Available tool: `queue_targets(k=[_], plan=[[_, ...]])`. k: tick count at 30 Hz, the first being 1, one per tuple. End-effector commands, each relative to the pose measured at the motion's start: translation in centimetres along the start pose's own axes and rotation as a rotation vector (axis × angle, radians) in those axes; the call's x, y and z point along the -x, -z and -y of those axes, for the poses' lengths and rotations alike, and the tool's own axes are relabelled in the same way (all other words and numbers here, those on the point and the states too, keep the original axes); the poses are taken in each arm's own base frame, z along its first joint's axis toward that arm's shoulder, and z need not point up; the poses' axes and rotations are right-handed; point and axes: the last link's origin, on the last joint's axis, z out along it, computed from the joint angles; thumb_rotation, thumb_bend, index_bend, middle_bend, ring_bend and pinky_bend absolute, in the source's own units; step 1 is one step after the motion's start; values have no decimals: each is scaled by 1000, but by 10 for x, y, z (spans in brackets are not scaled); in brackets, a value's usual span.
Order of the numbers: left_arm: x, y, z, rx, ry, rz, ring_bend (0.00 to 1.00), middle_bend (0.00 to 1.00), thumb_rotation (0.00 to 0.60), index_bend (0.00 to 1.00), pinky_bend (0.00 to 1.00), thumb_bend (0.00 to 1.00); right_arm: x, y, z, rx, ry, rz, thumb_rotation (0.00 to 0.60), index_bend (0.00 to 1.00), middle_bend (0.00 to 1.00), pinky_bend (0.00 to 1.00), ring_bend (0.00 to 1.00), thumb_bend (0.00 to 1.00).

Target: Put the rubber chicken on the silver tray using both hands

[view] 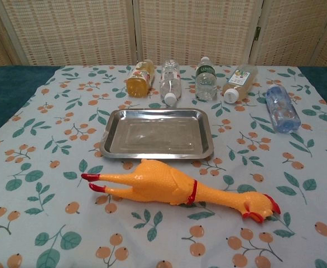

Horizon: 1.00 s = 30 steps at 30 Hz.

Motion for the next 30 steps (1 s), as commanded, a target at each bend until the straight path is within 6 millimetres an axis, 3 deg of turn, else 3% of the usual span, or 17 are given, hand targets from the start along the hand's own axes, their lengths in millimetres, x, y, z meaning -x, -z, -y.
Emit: queue_targets(k=[1,5,10,17,24,30], plan=[[1,0,-1,-1,3,8,0,0,600,0,101,422,0,1,0,-1,1,4,600,0,0,0,0,130],[1,-2,-3,11,7,9,0,0,600,0,100,422,1,3,2,-14,-10,14,600,0,0,0,0,130],[0,-4,-1,11,25,10,0,0,600,0,101,422,19,2,24,-92,-174,149,600,0,0,0,0,130],[2,-6,-3,41,27,8,0,0,600,0,101,421,40,-35,77,-268,-222,338,600,8,0,0,0,130],[5,-6,-4,40,27,27,0,0,600,0,101,422,64,-67,130,-377,-242,425,600,254,0,0,0,130],[8,-6,-2,34,9,50,0,0,600,0,101,453,84,-82,163,-410,-231,425,600,332,0,0,0,133]])
